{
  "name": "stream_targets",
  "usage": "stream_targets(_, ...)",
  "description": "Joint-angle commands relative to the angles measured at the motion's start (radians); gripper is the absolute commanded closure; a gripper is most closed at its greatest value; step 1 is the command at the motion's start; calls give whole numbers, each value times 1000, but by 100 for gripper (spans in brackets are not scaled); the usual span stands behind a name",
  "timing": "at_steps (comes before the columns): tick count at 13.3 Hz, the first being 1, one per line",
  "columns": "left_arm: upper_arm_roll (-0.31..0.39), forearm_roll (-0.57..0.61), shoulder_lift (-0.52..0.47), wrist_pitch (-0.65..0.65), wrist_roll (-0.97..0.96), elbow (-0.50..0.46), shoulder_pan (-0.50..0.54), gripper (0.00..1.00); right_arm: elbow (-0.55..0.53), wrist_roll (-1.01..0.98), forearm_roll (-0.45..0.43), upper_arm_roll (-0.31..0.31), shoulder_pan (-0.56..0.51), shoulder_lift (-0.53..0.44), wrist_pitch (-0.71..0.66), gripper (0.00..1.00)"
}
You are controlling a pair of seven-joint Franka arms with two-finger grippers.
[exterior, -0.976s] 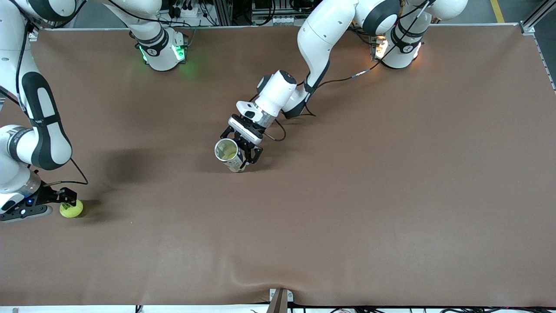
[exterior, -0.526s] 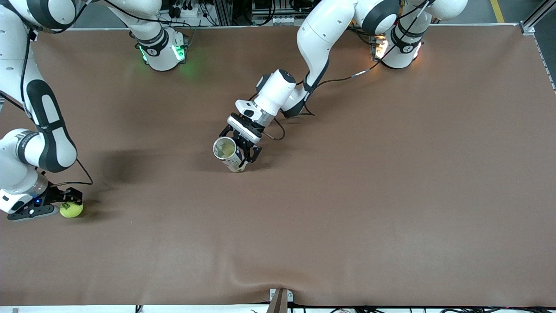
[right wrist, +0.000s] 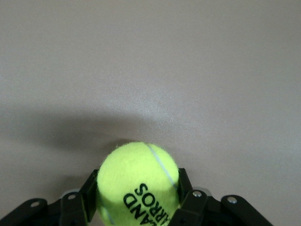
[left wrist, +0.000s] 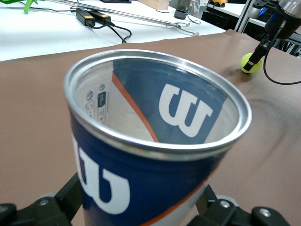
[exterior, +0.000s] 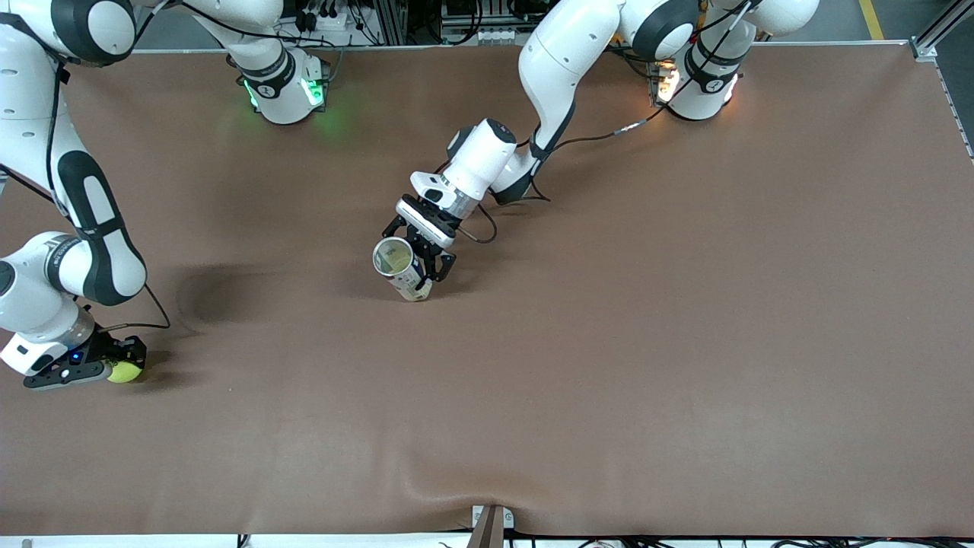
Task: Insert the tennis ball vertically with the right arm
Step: 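Grasp the second tennis ball with the right gripper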
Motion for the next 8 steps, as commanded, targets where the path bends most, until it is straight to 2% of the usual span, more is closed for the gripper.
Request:
stream_targets(1, 14, -22, 2, 1, -6, 13, -14, 0, -4, -15, -5, 26, -10, -26, -27, 100)
stream_targets(3, 14, -23, 2, 1, -6, 13, -14, 0, -4, 38, 0, 61, -2, -121, -250, 100)
stream_targets(6, 14, -22, 4, 1, -6, 13, -14, 1, 0, 210, 0, 84, 64, -251, -496, 100)
stream_targets(8, 14, -19, 7, 1, -5, 13, -13, 12, 5, 314, -2, 84, 117, -317, -619, 100)
